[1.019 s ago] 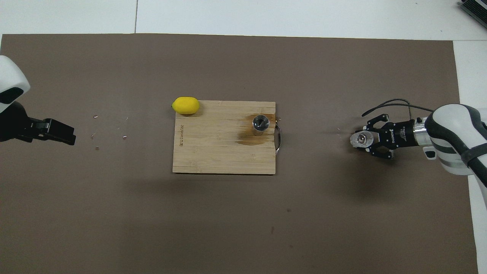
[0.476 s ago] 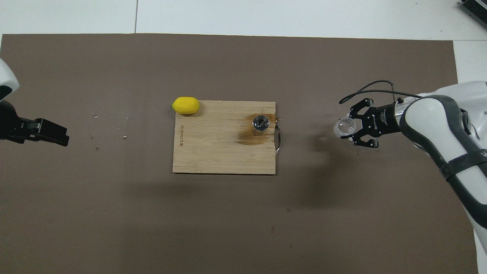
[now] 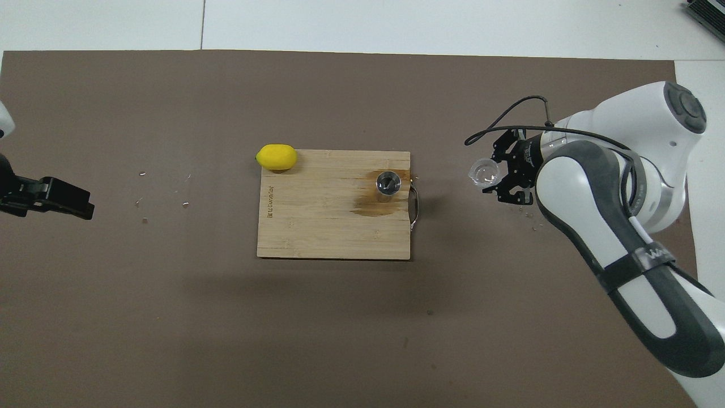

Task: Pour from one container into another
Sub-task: 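Lift the glass cup and carry it over the metal cup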

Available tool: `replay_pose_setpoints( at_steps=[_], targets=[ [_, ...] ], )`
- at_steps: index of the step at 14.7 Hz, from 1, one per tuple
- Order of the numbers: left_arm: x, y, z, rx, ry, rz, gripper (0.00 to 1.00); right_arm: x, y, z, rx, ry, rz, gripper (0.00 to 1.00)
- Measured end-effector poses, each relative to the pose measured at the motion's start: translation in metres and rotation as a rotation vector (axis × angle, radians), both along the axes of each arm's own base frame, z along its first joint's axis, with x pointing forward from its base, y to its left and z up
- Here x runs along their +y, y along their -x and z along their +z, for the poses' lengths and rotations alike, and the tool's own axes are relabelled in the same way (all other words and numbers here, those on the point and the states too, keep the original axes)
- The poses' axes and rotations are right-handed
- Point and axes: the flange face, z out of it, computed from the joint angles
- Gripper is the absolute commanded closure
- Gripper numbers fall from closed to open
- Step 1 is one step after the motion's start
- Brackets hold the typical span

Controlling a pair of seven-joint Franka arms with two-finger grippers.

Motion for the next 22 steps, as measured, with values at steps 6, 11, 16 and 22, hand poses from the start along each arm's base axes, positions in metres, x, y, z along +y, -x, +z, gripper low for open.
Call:
replay_pose_setpoints(
  at_steps=[6,11,16,22],
  targets=[
    [-0.003,0.0,-0.004,0.005,0.0,-0.006,0.0,0.06,-0.014,0.023,0.0,0.062,0.002,1.0],
    [-0.006,-0.002,-0.004,-0.01,0.0,-0.01,0.0,0.096,-0.011,0.024,-0.002,0.126,0.042,1.0],
    [-0.005,-0.002,-0.005,-0.008,0.0,-0.008,0.0,0.13,0.0,0.021,-0.013,0.19,0.083,1.0],
    [-0.004,-0.002,-0.005,-0.008,0.0,-0.008,0.0,0.151,0.006,0.011,-0.022,0.247,0.134,1.0]
  ],
)
